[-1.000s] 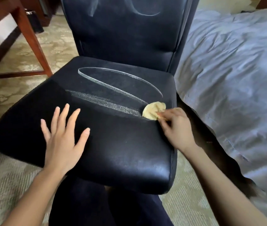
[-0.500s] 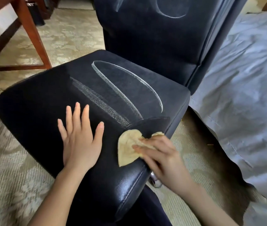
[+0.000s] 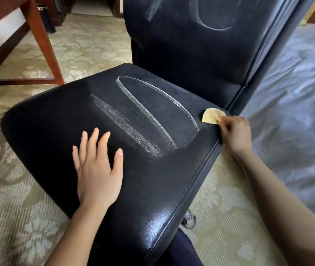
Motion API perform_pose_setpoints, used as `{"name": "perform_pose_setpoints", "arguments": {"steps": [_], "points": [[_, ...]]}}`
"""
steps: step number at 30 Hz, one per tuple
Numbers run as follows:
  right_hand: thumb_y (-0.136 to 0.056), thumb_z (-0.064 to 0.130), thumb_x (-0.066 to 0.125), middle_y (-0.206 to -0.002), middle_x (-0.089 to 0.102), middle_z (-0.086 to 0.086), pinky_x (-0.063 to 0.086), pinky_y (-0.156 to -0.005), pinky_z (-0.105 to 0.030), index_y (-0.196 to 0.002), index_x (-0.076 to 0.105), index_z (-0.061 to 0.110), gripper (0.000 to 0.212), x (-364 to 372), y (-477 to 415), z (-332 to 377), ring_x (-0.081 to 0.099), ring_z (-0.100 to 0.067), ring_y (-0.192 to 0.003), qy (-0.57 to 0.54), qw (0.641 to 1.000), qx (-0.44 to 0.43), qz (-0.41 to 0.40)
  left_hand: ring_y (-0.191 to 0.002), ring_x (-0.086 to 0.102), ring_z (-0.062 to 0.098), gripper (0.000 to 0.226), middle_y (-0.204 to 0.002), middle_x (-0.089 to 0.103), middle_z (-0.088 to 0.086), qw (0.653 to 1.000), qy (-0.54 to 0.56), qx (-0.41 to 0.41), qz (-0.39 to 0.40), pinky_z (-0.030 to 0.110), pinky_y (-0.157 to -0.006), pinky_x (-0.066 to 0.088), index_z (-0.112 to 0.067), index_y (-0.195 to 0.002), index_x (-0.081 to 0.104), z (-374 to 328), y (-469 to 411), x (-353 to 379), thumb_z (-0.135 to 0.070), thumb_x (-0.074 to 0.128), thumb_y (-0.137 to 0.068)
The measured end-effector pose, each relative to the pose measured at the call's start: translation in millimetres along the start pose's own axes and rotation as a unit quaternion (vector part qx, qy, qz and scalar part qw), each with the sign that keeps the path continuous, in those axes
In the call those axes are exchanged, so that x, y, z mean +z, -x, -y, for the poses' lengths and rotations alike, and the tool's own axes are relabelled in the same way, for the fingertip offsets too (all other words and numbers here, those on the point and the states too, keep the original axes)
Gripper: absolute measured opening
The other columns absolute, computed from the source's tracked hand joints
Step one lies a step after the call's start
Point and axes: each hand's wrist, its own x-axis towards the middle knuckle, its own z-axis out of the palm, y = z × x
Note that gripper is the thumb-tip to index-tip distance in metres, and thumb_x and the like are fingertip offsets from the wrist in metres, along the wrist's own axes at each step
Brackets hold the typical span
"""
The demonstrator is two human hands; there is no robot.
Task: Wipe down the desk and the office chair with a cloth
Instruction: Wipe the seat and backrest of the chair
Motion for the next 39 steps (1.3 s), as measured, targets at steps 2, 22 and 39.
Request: {"name": "perform_pose_setpoints", "arguments": {"steps": [2, 22, 39], "points": [[-0.093, 0.013, 0.05, -0.087, 0.065, -0.02, 0.036, -0.08, -0.034, -0.083, 0.069, 0.01, 0.022, 5.0, -3.9, 7.7, 0.051, -0.043, -0.092, 0.01, 0.998, 0.063, -0.005, -0.146, 0.012, 0.022, 0.059, -0.153, 0.031, 0.007, 1.0, -0.003, -0.002, -0.001, 0.041, -0.119, 0.001, -0.01, -0.139, 0.045, -1.3, 0.7, 1.7, -0.039, 0.033, -0.088], [-0.082, 0.017, 0.069, -0.093, 0.07, 0.004, 0.046, -0.083, -0.042, -0.099, 0.075, 0.017, 0.019, -28.4, 119.0, 147.7, 0.054, -0.024, -0.087, -0.132, 0.944, -0.243, 0.183, -0.145, 0.019, 0.021, 0.043, -0.15, 0.037, 0.006, 1.0, -0.003, -0.01, -0.005, 0.041, -0.119, 0.004, -0.013, -0.136, 0.048, 4.1, -0.6, 1.9, -0.031, 0.041, -0.098], [-0.083, 0.029, 0.067, -0.094, 0.051, 0.007, 0.037, -0.085, -0.02, -0.107, 0.068, 0.026, 0.024, -75.8, 51.7, 78.4, 0.042, -0.013, -0.097, 0.089, 0.941, -0.213, 0.246, -0.143, 0.023, 0.025, 0.043, -0.146, 0.043, 0.008, 1.0, 0.017, -0.013, -0.014, 0.042, -0.118, 0.008, -0.008, -0.135, 0.049, 6.1, 3.1, 2.2, -0.022, 0.053, -0.094]]}}
